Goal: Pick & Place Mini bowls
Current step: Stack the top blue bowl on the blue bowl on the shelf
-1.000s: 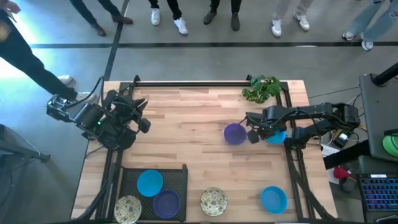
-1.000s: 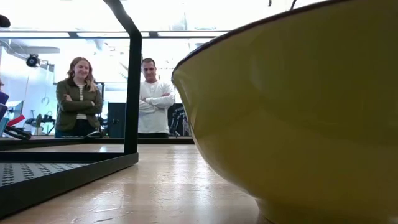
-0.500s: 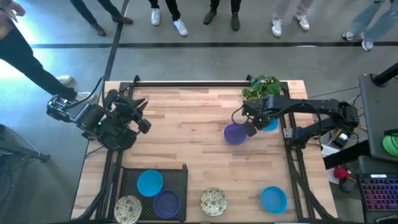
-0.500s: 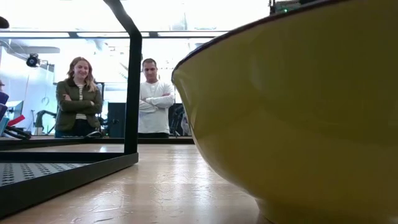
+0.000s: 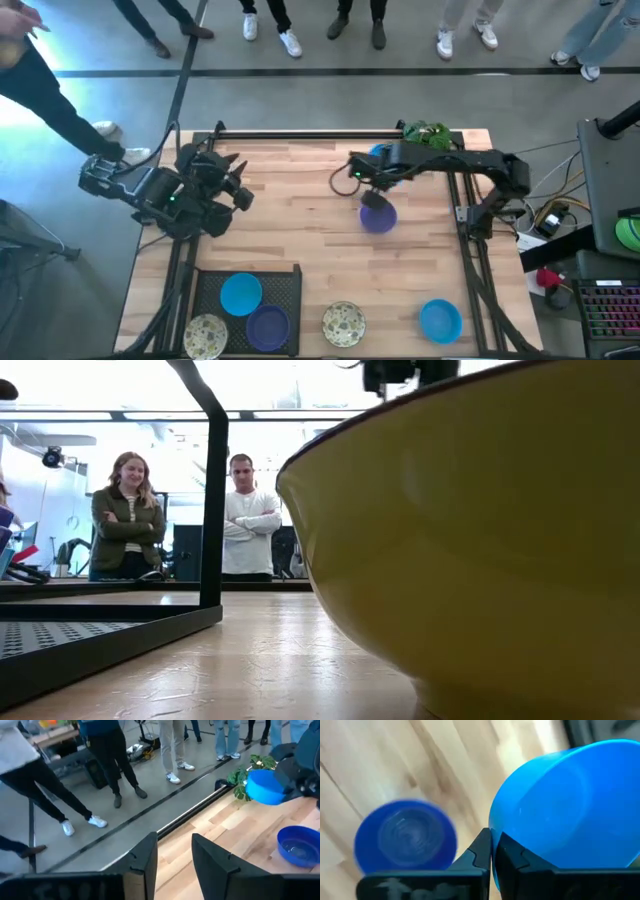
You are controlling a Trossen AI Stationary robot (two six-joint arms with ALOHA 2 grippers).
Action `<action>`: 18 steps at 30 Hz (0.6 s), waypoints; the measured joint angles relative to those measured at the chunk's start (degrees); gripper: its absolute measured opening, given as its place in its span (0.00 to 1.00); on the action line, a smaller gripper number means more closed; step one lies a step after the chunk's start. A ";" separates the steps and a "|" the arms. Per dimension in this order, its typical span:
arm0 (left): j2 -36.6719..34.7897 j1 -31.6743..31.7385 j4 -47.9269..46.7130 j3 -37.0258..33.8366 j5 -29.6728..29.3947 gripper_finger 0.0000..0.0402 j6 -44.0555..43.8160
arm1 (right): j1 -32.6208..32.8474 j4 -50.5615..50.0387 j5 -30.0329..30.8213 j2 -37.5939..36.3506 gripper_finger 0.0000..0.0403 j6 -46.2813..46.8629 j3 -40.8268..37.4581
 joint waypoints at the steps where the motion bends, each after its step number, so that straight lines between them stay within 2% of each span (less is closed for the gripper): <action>1: 0.26 0.81 0.62 0.02 1.09 0.29 -0.03 | 0.12 -0.01 1.17 1.41 0.02 -2.37 1.98; 6: 1.27 5.61 3.23 0.01 8.95 0.29 -2.71 | 0.80 0.30 3.49 6.65 0.02 -12.77 10.04; 11: 2.19 10.44 4.08 0.02 13.85 0.29 -7.12 | 1.97 1.07 3.44 9.59 0.02 -21.92 15.16; 18: 2.55 16.53 5.50 0.01 21.07 0.29 -9.89 | 3.76 4.22 3.04 9.58 0.02 -34.56 17.21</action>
